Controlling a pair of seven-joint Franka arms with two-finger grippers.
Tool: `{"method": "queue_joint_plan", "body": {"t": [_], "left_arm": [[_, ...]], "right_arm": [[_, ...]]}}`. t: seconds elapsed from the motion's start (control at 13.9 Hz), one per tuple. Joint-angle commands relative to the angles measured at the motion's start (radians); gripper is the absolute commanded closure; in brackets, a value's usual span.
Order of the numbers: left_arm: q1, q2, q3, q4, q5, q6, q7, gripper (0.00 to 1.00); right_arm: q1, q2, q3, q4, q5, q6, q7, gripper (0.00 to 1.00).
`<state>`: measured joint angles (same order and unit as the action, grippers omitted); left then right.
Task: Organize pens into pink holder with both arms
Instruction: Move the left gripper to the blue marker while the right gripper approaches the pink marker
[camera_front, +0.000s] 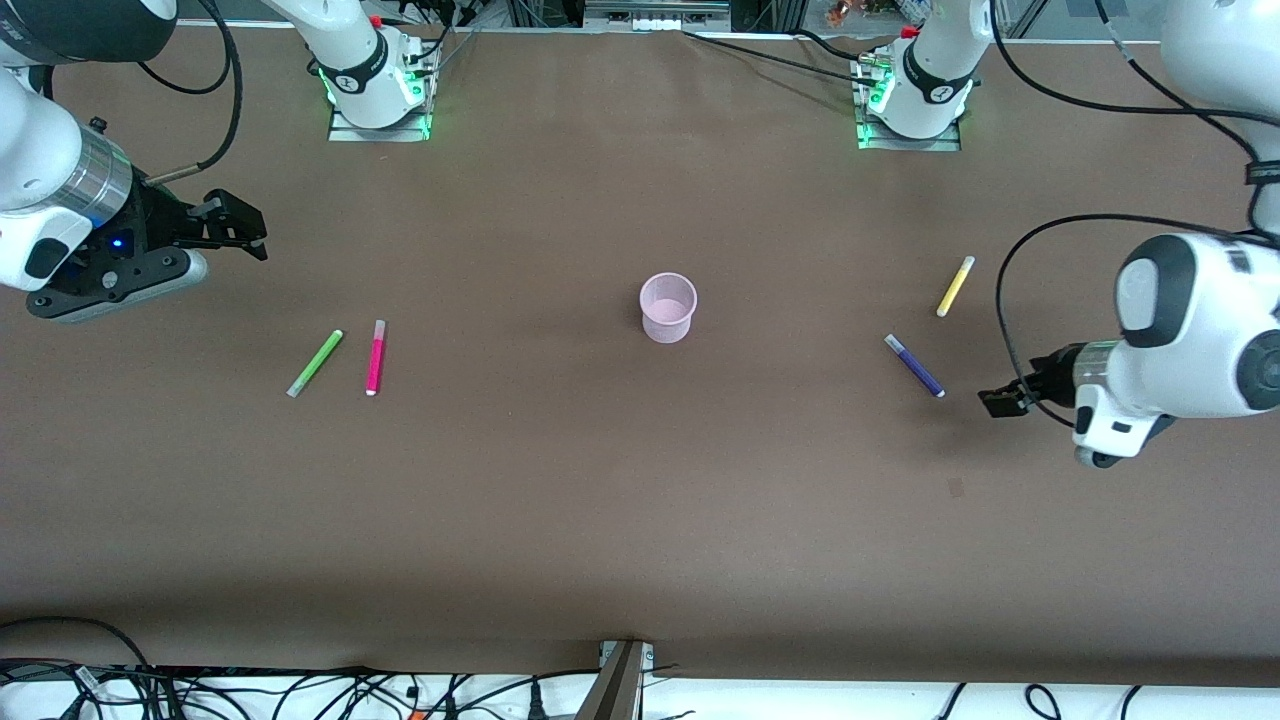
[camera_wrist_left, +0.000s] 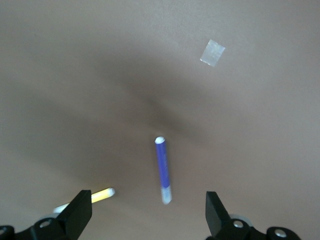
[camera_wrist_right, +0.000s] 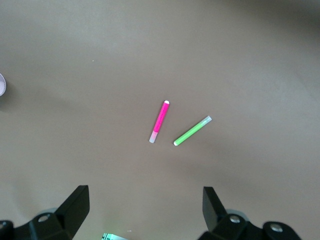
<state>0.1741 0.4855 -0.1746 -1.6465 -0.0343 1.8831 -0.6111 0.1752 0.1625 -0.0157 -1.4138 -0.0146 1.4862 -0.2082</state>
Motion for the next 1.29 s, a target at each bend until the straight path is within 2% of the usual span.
{"method": "queue_joint_plan", "body": {"t": [0.0,0.14,0.5,0.72,0.86,1.08,1.15,1.22], "left_arm": [[-0.022,0.007,0.003,-0.091,-0.018,0.137,-0.14,0.0],[-0.036,0.031,0.004,-0.131,-0.015,0.21,-0.197,0.0],[-0.038,0.022,0.004,-0.3,-0.004,0.407,-0.21,0.0],[-0.056,0.027,0.004,-0.335,-0.001,0.464,-0.216,0.0],[-0.057,0.027,0.004,-0.374,0.001,0.514,-0.222,0.0],[-0.07,0.034,0.006,-0.378,0.019,0.516,-0.223,0.0],[-0.068,0.041,0.006,-0.378,0.034,0.518,-0.223,0.02],[-0.068,0.044,0.006,-0.378,0.039,0.518,-0.226,0.1]], "right_arm": [[0.01,0.011,-0.007,0.03,-0.013,-0.023,-0.014,0.0],[0.01,0.009,-0.007,0.03,-0.013,-0.023,-0.013,0.0],[0.009,0.012,-0.007,0.03,-0.016,0.003,-0.011,0.0],[0.001,0.035,-0.009,0.03,-0.013,0.046,-0.004,0.0],[0.004,0.086,-0.007,0.03,-0.03,0.046,-0.003,0.0],[0.015,0.173,-0.003,0.03,-0.056,0.039,-0.014,0.0],[0.017,0.175,-0.003,0.03,-0.056,0.04,-0.014,0.0],[0.018,0.181,-0.003,0.03,-0.057,0.042,-0.014,0.0]]}}
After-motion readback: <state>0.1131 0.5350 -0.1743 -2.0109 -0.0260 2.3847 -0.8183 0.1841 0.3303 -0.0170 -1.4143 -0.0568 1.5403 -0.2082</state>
